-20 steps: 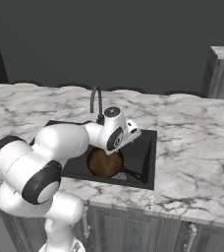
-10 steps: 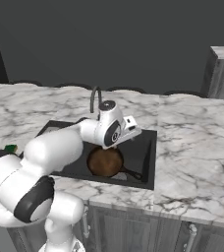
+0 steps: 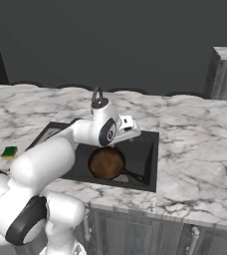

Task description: Pick the pan and sponge and place them into the sink. Then turn on the water.

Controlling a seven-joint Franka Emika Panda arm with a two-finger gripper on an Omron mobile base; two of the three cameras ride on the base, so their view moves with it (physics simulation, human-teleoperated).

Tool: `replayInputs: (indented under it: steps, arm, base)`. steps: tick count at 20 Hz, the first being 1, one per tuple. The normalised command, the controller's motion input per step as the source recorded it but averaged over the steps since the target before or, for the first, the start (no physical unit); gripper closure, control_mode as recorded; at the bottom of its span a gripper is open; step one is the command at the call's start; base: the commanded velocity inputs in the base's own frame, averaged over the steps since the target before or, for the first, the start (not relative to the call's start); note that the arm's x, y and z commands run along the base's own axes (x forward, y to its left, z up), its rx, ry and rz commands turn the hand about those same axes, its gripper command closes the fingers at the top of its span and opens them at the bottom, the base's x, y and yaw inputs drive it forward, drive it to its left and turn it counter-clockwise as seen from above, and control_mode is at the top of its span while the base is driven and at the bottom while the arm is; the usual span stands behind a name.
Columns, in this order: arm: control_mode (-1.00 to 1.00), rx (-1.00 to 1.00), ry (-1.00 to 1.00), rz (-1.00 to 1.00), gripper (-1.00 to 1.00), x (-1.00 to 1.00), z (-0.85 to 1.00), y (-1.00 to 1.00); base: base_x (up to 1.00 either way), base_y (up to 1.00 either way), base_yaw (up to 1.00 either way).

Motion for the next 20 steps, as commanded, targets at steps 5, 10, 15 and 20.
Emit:
replayInputs:
  steps: [5,10,15,20]
  arm:
    - [-1.00,0.04,-0.07,-0.08,-1.00,-0.38,0.20,0.28]
    - [-1.00,0.08,-0.01,-0.05,-1.00,-0.44,0.33,0.25]
    - [-1.00,0.10,0.00,-0.05,-1.00,-0.43,0.32,0.24]
    - [-1.00,0.08,0.00,-0.06,-1.00,-0.37,0.34,0.27]
  base:
    - [0.00,0.00,0.00]
    - [0.00,0.00,0.00]
    - [0.00,0.00,0.00]
    - [0.00,0.00,0.00]
